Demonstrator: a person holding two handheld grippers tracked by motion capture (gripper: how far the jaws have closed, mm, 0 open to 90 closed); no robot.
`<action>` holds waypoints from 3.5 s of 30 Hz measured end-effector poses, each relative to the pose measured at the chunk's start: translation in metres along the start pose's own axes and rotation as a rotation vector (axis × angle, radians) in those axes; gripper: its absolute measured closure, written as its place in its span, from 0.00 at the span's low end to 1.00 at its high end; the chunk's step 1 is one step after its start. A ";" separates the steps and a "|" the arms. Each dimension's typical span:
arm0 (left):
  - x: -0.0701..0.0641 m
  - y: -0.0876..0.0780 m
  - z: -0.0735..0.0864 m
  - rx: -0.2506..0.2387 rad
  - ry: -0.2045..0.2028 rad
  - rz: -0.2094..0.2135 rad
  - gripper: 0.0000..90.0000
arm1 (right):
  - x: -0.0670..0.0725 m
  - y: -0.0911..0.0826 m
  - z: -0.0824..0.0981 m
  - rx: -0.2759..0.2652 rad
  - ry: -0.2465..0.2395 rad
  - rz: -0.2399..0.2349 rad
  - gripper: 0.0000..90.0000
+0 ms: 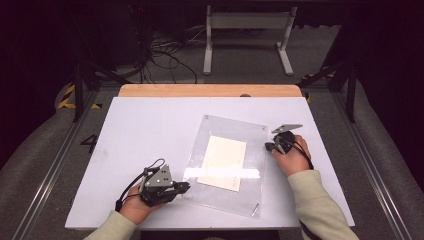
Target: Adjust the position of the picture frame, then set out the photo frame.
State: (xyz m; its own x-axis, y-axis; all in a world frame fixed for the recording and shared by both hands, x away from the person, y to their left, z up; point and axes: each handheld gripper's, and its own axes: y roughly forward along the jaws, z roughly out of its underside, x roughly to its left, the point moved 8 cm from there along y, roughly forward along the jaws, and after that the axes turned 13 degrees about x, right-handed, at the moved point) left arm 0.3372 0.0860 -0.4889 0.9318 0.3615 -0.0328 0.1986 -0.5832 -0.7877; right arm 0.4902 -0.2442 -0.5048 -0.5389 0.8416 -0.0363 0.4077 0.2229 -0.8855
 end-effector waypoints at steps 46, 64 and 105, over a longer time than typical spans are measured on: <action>0.012 -0.008 -0.006 -0.138 -0.098 0.016 0.51 | 0.067 -0.104 0.045 -0.347 -0.222 -0.186 0.71; 0.006 -0.007 -0.003 -0.128 -0.110 0.009 0.61 | 0.113 -0.109 0.066 -0.340 -0.327 -0.325 0.63; 0.011 -0.012 -0.007 -0.179 -0.116 0.050 0.73 | 0.135 -0.063 0.078 -0.181 -0.570 -0.223 0.94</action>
State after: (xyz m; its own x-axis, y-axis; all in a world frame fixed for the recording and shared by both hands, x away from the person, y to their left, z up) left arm 0.3467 0.0919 -0.4753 0.9027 0.4040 -0.1478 0.2133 -0.7187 -0.6618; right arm 0.3345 -0.1827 -0.4901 -0.9127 0.3821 -0.1450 0.3313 0.4843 -0.8098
